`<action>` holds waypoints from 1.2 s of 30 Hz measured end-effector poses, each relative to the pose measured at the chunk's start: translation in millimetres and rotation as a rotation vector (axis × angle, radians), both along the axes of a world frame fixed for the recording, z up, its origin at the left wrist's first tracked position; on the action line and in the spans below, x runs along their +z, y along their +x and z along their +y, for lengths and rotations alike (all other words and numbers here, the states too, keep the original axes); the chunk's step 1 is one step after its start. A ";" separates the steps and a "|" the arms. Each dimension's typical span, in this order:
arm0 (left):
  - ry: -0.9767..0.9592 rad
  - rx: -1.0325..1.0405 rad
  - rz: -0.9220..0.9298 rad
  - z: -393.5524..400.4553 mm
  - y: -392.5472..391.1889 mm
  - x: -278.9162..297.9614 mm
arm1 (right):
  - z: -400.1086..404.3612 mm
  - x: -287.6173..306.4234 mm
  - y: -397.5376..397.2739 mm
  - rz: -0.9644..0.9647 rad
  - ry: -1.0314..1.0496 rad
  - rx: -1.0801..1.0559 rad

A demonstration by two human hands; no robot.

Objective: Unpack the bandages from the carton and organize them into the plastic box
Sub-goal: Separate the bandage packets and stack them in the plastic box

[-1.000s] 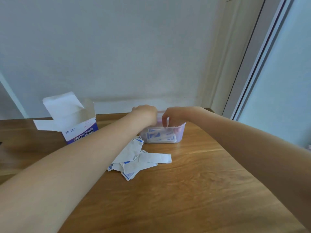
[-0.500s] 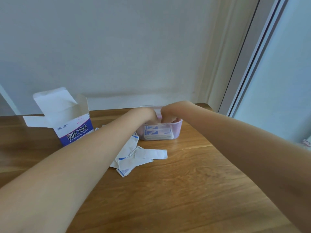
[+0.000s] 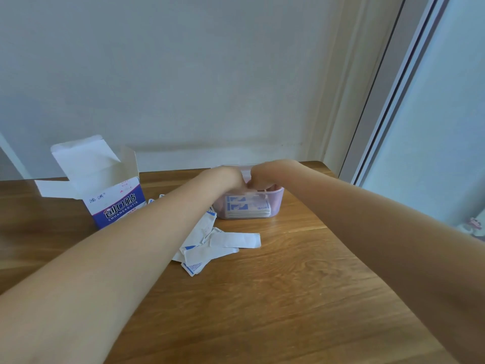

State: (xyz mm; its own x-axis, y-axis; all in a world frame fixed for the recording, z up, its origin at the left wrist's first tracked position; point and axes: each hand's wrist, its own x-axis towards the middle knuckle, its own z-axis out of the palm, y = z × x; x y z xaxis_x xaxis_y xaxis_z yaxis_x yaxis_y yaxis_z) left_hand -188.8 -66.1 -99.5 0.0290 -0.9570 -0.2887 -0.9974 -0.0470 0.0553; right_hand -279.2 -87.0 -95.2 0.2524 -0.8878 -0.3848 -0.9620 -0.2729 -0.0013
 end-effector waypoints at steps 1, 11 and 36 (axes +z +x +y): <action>-0.062 0.005 0.006 -0.4 0.6 1.6 | 2.3 5.1 -0.7 0.025 -0.027 0.001; -0.383 -0.107 0.203 55.6 52.7 31.4 | 64.4 41.5 15.1 -0.328 -0.438 0.228; -0.171 -0.218 0.200 127.0 107.7 -49.8 | 112.5 -51.3 -2.9 -0.414 -0.215 0.392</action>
